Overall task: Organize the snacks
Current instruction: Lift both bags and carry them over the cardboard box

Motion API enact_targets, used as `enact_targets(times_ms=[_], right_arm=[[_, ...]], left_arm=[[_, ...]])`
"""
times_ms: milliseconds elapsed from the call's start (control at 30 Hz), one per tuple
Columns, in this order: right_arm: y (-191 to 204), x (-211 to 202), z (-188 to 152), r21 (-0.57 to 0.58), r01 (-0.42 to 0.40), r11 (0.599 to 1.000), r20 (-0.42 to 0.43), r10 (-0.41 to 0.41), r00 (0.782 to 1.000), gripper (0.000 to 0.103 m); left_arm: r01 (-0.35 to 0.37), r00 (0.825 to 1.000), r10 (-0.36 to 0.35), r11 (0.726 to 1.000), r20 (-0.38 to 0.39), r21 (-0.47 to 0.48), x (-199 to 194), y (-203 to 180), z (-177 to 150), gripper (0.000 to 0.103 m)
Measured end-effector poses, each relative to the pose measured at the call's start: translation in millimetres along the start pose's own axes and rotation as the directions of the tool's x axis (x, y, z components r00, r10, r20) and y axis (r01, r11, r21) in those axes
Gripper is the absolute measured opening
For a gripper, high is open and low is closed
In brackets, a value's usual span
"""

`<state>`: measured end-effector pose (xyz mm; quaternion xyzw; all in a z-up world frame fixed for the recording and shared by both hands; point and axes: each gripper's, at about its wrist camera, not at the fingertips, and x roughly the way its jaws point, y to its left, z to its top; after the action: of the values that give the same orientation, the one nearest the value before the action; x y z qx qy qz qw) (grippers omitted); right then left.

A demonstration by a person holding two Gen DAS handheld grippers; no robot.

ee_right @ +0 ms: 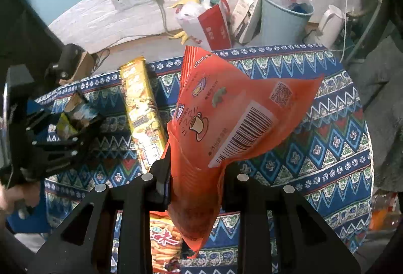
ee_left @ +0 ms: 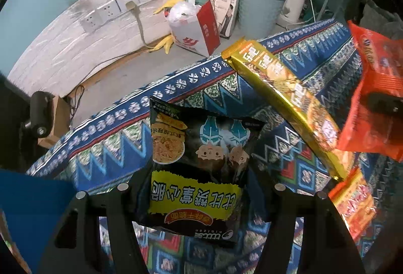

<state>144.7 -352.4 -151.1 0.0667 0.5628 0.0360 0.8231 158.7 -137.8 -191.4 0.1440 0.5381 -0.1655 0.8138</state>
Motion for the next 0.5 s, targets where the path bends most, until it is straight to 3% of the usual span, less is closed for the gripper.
enact_targets(times_ms=[500], right_arm=[[28.9, -26.7, -1.4, -0.043, -0.026, 0.999, 0.052, 0.028, 0.998, 0.026]], left_arm=[[0.000, 0.998, 0.007, 0.993, 0.058, -0.120, -85.1, 19.7, -26.8, 0.066]])
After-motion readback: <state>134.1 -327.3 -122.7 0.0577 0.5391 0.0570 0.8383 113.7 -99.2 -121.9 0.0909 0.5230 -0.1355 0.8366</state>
